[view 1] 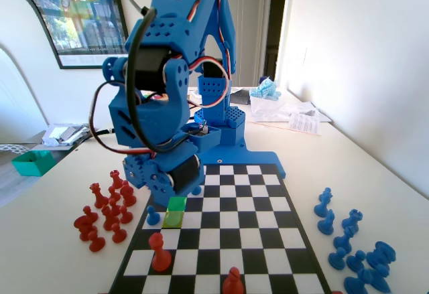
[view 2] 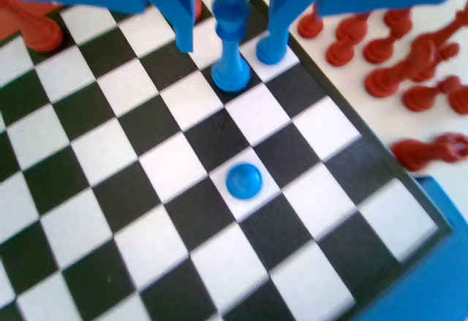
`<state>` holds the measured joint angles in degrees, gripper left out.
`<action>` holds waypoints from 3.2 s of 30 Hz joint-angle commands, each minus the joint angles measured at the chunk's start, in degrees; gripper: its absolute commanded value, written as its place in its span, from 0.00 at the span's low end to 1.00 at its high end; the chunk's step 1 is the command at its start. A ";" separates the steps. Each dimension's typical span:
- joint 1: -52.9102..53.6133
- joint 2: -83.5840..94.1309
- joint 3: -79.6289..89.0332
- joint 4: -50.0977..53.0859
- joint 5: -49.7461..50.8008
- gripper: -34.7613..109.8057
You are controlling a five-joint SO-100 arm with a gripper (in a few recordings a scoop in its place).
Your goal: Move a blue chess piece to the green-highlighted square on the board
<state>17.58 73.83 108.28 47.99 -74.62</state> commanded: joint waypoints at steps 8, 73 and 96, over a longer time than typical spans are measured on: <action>0.70 1.32 -1.93 0.88 -0.79 0.25; 2.02 11.25 9.32 1.23 -3.16 0.25; 1.85 11.25 5.45 4.04 -2.72 0.36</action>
<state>18.54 80.24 117.33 49.92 -77.43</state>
